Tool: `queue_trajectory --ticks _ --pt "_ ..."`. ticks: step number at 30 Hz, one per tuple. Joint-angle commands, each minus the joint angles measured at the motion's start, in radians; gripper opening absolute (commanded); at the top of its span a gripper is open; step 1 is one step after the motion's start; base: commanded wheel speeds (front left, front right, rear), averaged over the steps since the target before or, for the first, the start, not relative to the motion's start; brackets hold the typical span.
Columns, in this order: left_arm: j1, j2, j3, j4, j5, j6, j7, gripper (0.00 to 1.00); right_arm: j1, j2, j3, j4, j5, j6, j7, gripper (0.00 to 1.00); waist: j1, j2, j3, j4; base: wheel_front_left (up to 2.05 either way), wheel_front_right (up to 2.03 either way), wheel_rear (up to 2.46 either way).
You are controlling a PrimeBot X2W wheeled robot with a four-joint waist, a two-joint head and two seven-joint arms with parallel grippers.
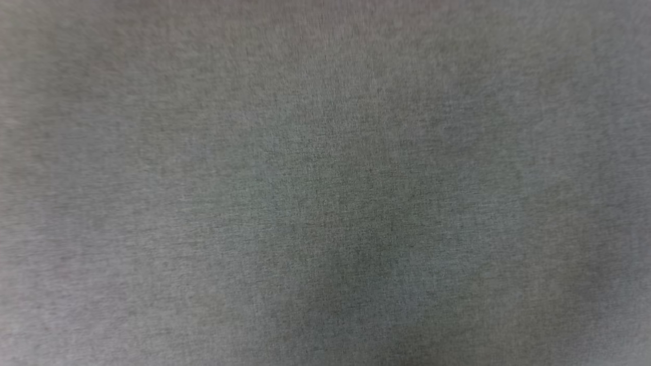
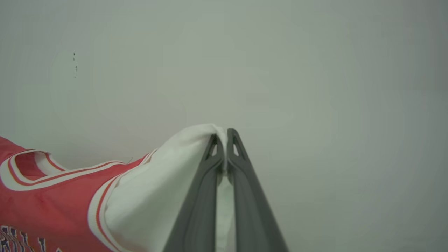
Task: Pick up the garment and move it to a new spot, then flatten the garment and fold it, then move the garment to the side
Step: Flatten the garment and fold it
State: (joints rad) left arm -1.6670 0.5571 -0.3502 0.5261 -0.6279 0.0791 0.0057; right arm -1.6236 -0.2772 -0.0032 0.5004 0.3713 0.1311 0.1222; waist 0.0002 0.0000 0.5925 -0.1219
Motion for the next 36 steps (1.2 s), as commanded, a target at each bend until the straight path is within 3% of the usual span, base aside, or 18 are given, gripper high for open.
queue_trajectory --ticks 1,9,15,21,28,36 --pt "-0.015 -0.002 -0.003 0.016 0.002 -0.004 -0.002 0.00 -0.023 0.008 0.014 0.024 0.011 -0.001 -0.014 0.00 -0.0002 0.0000 0.075 -0.015 0.00 0.00 0.00" --pt "0.023 -0.031 -0.014 0.128 -0.022 -0.036 -0.029 0.00 -0.061 0.022 0.124 0.193 0.070 -0.001 -0.078 0.00 -0.0002 0.0000 0.145 -0.014 0.00 0.00 0.00" --pt "0.128 -0.066 -0.004 0.211 -0.073 -0.079 -0.086 0.00 0.006 0.025 0.226 0.307 0.126 -0.001 -0.103 0.00 -0.0002 0.0000 0.125 0.005 0.00 0.00 0.00" --pt "0.319 -0.101 0.006 0.279 -0.123 -0.126 -0.176 0.00 0.181 0.027 0.342 0.350 0.202 -0.001 -0.095 0.00 -0.0002 0.0000 0.013 0.023 0.00 0.00 0.00" --pt "0.617 -0.133 0.004 0.296 -0.161 -0.167 -0.247 0.00 0.467 -0.003 0.445 0.315 0.295 -0.001 -0.108 0.00 -0.0002 0.0000 -0.167 0.039 0.00 0.00 0.00" --pt "0.989 -0.139 0.041 0.177 -0.170 -0.144 -0.271 0.00 0.803 -0.057 0.487 0.229 0.366 -0.001 -0.154 0.00 -0.0002 0.0000 -0.343 0.052 0.00 0.00 0.00"
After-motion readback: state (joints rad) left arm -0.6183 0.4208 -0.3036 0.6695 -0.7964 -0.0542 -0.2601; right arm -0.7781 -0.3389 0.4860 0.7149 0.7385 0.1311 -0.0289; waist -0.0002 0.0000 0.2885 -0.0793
